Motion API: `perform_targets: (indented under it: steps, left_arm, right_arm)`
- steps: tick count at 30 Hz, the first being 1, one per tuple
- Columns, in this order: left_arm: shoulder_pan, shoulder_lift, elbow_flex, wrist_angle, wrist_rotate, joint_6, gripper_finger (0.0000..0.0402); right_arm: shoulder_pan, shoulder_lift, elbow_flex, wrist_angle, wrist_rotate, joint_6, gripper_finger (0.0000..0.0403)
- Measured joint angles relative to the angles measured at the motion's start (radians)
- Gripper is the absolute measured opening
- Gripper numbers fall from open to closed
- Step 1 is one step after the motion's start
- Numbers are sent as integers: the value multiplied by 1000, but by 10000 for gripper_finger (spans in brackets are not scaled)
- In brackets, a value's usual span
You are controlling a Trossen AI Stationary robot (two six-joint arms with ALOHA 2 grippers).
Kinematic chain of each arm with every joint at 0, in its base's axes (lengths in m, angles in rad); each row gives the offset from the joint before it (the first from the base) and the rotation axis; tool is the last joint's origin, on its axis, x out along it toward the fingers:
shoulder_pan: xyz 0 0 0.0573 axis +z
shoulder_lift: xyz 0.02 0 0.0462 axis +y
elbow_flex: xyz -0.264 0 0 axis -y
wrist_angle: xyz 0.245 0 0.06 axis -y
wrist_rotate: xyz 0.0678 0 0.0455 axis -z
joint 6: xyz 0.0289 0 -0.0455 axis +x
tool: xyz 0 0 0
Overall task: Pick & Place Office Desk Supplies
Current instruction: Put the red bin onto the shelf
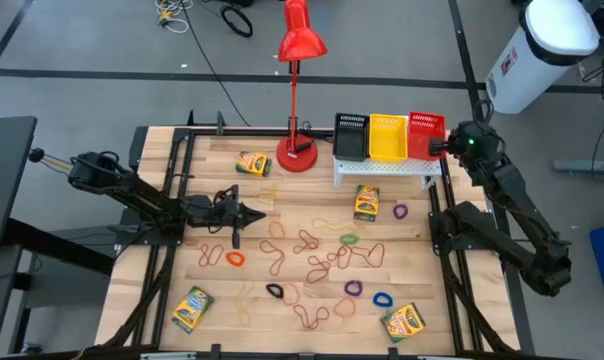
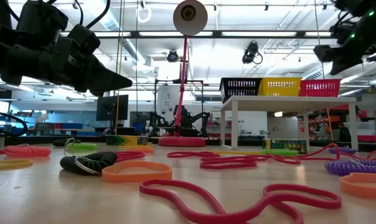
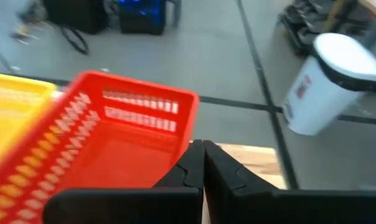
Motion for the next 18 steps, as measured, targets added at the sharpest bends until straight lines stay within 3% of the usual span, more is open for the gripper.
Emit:
perform_targets:
  steps: [5,9,12,18]
  left_arm:
    - [0,0,0,0,0,0,11]
    - [0,0,0,13,0,0,11]
    - [0,0,-1,39,0,0,11]
    - [1,0,-1,56,-2,-47,11]
  right_arm:
    - [23,-75,0,4,-225,-1,2]
    - [133,-118,1,18,-303,2,2]
    - [244,-118,1,-3,-291,34,1]
    - [456,-7,1,-45,-68,154,1]
